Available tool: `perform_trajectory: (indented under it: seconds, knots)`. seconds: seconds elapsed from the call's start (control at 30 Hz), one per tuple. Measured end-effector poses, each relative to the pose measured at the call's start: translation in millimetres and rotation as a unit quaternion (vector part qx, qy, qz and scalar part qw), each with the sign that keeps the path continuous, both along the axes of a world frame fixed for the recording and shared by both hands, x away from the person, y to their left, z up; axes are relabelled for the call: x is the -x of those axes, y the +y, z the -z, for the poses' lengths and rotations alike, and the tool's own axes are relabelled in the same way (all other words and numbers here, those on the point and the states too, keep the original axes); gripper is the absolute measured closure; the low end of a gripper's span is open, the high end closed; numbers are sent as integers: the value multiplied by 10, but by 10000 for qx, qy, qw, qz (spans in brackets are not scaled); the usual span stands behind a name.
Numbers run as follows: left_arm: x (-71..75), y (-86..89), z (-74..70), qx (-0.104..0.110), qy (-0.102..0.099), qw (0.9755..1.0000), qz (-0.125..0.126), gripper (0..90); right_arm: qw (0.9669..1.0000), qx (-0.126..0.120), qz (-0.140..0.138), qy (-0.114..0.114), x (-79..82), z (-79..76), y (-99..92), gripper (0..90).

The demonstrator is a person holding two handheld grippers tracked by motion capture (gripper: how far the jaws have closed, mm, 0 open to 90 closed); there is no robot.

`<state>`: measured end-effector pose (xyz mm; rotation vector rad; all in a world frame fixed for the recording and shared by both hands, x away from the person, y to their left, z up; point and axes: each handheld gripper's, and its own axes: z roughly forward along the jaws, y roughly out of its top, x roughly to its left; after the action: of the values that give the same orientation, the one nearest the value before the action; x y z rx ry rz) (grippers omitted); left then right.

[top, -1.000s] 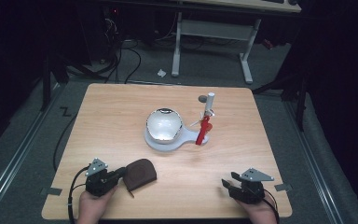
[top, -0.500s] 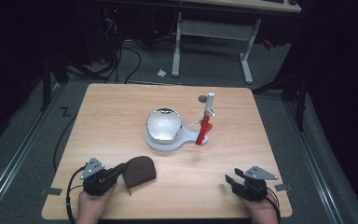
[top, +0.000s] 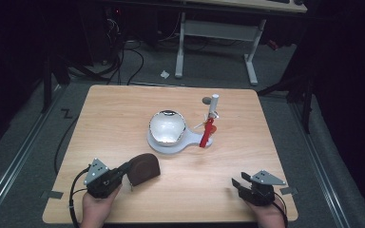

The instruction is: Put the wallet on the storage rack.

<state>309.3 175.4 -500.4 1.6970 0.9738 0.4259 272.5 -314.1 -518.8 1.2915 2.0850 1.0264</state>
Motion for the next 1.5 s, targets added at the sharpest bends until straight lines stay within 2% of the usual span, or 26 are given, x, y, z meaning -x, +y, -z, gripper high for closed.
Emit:
perform_trajectory:
  seconds: [0.27, 0.63, 0.77, 1.03, 1.17, 1.4, 1.5]
  knots:
    - [33, -30, -89, 50, -160, 9999, -27, 876, 10000, -15, -19, 23, 9, 22, -11, 512]
    - [43, -33, -166, 54, -242, 9997, -86, 876, 10000, -60, -46, 6, -20, 23, -32, 511]
    - [74, 11, -225, 108, -311, 9993, -189, 877, 9999, -51, -90, -1, -27, 15, -5, 512]
    - [120, 50, -391, 26, -500, 9984, -272, 877, 9996, 25, -250, -109, -12, -23, 55, 513]
    - [62, 41, -496, -29, -542, 9981, -298, 877, 9996, 1, -256, -102, -12, -19, 53, 514]
    - [-132, -16, -631, -180, -666, 9970, -347, 877, 9995, -42, -298, -132, -32, -25, 23, 514]
    - [-216, -38, -672, -256, -643, 9968, -390, 877, 9995, -56, -287, -134, -23, -31, 18, 515]
